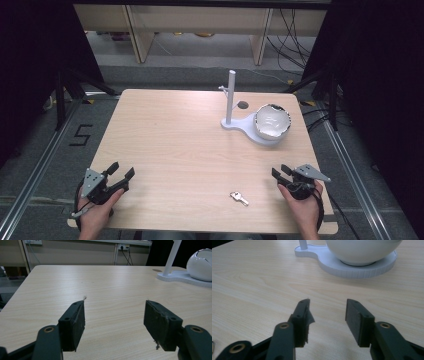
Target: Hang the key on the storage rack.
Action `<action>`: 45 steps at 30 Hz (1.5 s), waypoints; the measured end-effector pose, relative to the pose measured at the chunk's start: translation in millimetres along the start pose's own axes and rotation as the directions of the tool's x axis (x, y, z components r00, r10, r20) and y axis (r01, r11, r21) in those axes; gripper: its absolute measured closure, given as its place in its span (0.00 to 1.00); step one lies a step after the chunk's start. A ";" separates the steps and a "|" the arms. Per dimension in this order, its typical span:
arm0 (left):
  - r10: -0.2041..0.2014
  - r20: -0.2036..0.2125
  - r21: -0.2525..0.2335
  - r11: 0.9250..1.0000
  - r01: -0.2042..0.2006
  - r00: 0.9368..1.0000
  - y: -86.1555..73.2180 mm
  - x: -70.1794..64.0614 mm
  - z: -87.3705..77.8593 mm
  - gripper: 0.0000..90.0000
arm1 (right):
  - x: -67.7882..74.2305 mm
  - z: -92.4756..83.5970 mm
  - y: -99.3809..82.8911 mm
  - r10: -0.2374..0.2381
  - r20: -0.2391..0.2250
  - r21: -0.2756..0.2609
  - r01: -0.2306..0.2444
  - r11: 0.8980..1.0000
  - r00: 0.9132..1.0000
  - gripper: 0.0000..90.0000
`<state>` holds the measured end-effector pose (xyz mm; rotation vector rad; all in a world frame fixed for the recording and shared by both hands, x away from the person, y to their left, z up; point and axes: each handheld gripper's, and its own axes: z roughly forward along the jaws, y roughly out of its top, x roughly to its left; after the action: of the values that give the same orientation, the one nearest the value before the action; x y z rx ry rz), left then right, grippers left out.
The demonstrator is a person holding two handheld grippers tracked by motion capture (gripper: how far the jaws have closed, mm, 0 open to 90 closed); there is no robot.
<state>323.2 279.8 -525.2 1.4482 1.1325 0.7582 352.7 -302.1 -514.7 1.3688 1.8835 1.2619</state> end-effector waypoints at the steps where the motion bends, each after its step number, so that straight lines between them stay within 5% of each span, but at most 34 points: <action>1: 0.000 0.000 0.000 1.000 0.000 1.000 0.0 0.0 0.0 0.37 | 0.0 0.0 0.0 0.000 0.000 0.000 0.000 1.000 1.000 0.62; 6: -0.003 -0.005 0.004 1.000 0.003 1.000 0.1 0.0 0.3 0.37 | 0.2 -2.5 0.5 0.016 -0.006 0.064 -0.016 0.998 1.000 0.77; 7: -0.010 -0.010 0.008 1.000 0.010 1.000 0.3 -0.3 0.3 0.37 | 1.9 -4.1 2.0 0.049 -0.016 0.087 -0.048 0.995 0.999 0.79; 8: -0.010 -0.001 -0.005 1.000 0.010 1.000 -0.2 0.1 1.8 0.37 | -1.2 -2.4 4.0 0.001 -0.028 0.074 0.001 0.997 1.000 0.80; 9: -0.010 0.002 -0.006 1.000 0.010 1.000 -0.2 0.0 1.9 0.37 | 4.2 -4.6 7.4 0.044 -0.021 0.095 -0.042 0.995 0.999 0.82; 10: -0.005 0.006 -0.006 1.000 0.005 1.000 -0.2 0.0 1.8 0.37 | 0.9 -4.4 11.1 -0.022 -0.019 0.098 0.024 0.995 1.000 0.83; 11: -0.003 0.005 -0.008 1.000 0.003 1.000 -0.2 -0.2 1.8 0.37 | 6.7 -8.0 17.4 0.004 -0.012 0.133 -0.003 0.991 1.000 0.85; 12: -0.003 0.004 -0.009 1.000 0.003 1.000 -0.3 -0.6 1.9 0.37 | 4.4 -6.1 20.9 -0.051 -0.025 0.124 0.054 0.991 0.998 0.85; 16: 0.013 0.010 -0.008 1.000 -0.013 1.000 -0.5 -3.0 1.3 0.37 | 16.2 -4.9 42.7 -0.109 -0.081 0.298 0.128 0.946 0.991 0.87; 18: 0.021 0.013 0.005 1.000 -0.021 1.000 -0.2 -4.5 1.4 0.37 | 24.5 -0.4 53.2 -0.162 -0.113 0.407 0.195 0.892 0.980 0.87; 23: 0.021 0.013 0.011 1.000 -0.021 1.000 0.0 -6.3 2.7 0.37 | 39.8 15.6 67.2 -0.201 -0.198 0.618 0.281 0.734 0.959 0.88; 24: 0.019 0.013 0.011 1.000 -0.019 1.000 0.0 -6.0 2.6 0.37 | 46.9 21.3 70.2 -0.197 -0.215 0.684 0.292 0.668 0.956 0.88; 25: 0.018 0.014 0.007 1.000 -0.018 1.000 -0.1 -5.6 2.8 0.37 | 46.9 21.3 70.2 -0.197 -0.215 0.684 0.292 0.668 0.956 0.88; 26: 0.016 0.018 0.000 1.000 -0.016 1.000 -0.4 -5.1 3.4 0.37 | 47.7 23.8 71.8 -0.222 -0.232 0.693 0.321 0.646 0.947 0.88; 27: 0.011 0.017 -0.002 1.000 -0.011 1.000 -0.4 -5.2 3.4 0.37 | 49.0 28.6 73.7 -0.255 -0.278 0.684 0.377 0.625 0.926 0.87; 29: 0.013 0.018 -0.003 1.000 -0.013 1.000 -0.5 -5.1 3.2 0.37 | 55.6 32.9 77.0 -0.264 -0.310 0.698 0.407 0.589 0.913 0.86; 31: 0.016 0.020 -0.003 1.000 -0.016 1.000 -0.5 -5.4 3.1 0.37 | 63.4 36.5 79.7 -0.275 -0.339 0.698 0.437 0.568 0.899 0.85; 32: 0.016 0.020 -0.003 1.000 -0.016 1.000 -0.5 -5.6 3.2 0.37 | 71.5 39.7 82.4 -0.284 -0.377 0.689 0.472 0.550 0.881 0.84; 34: 0.017 0.022 -0.002 1.000 -0.017 1.000 -0.5 -5.8 3.3 0.37 | 74.7 40.7 83.3 -0.287 -0.387 0.687 0.482 0.544 0.876 0.84; 36: 0.014 0.023 -0.002 1.000 -0.014 1.000 -0.5 -6.2 3.4 0.37 | 84.8 44.2 86.1 -0.290 -0.417 0.687 0.508 0.520 0.861 0.84; 42: 0.008 0.028 -0.003 1.000 -0.008 1.000 -0.5 -6.1 3.9 0.37 | 105.5 59.8 95.2 -0.298 -0.477 0.705 0.563 0.431 0.827 0.86; 44: 0.007 0.029 -0.003 1.000 -0.007 1.000 -0.5 -6.0 3.8 0.37 | 116.4 67.4 100.1 -0.305 -0.490 0.724 0.576 0.379 0.817 0.89; 45: 0.008 0.029 -0.003 1.000 -0.008 1.000 -0.5 -6.0 3.8 0.37 | 116.4 67.4 100.1 -0.305 -0.490 0.724 0.576 0.379 0.817 0.89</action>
<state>324.5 272.8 -525.6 1.4575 1.1043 0.7418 409.2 -161.8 -442.2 0.8882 3.0439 0.1458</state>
